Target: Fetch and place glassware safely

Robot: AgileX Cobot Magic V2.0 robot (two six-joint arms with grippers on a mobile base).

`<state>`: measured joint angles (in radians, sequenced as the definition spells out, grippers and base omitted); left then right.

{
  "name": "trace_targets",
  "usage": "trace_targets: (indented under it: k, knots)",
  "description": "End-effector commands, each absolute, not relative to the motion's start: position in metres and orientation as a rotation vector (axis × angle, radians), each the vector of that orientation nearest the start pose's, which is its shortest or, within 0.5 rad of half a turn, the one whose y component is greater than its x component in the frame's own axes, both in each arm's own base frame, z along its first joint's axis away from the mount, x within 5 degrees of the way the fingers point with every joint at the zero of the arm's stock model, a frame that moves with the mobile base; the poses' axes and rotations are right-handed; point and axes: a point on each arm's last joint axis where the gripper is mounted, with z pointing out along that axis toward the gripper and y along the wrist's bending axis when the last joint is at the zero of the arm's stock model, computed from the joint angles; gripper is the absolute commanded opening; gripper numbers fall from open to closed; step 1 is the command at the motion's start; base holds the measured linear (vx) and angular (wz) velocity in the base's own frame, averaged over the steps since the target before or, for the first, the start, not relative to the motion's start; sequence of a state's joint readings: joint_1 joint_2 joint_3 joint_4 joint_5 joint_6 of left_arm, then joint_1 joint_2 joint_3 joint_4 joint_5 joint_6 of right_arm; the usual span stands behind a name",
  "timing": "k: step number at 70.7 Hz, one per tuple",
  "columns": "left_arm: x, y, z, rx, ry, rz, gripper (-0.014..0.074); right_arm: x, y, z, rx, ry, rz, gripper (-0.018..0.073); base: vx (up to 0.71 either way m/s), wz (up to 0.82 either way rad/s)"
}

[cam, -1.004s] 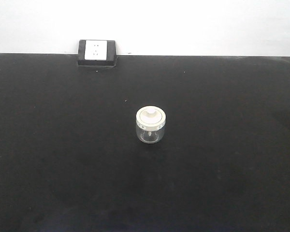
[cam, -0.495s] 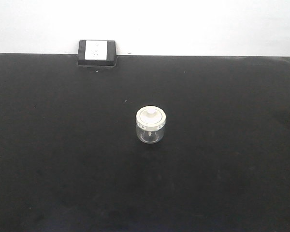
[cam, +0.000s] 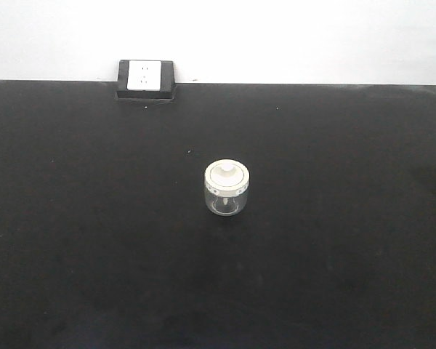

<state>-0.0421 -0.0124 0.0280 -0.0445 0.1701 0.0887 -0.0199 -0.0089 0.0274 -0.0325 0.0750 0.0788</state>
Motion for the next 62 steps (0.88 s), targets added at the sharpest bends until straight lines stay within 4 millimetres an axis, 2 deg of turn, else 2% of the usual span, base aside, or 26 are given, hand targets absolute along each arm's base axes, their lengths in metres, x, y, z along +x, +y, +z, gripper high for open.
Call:
trace_targets:
  k: [1, 62]
  knots:
    - [0.0568, -0.0029, 0.1866, 0.064, 1.611, -0.012, -0.0007, 0.0565, -0.0014, 0.1980, 0.042, 1.514, 0.004, -0.0003, 0.00, 0.00]
    - [0.0568, -0.0029, 0.1866, 0.064, 1.611, -0.012, -0.0007, 0.0565, -0.0014, 0.1981, 0.042, 1.513, 0.004, -0.0003, 0.00, 0.00]
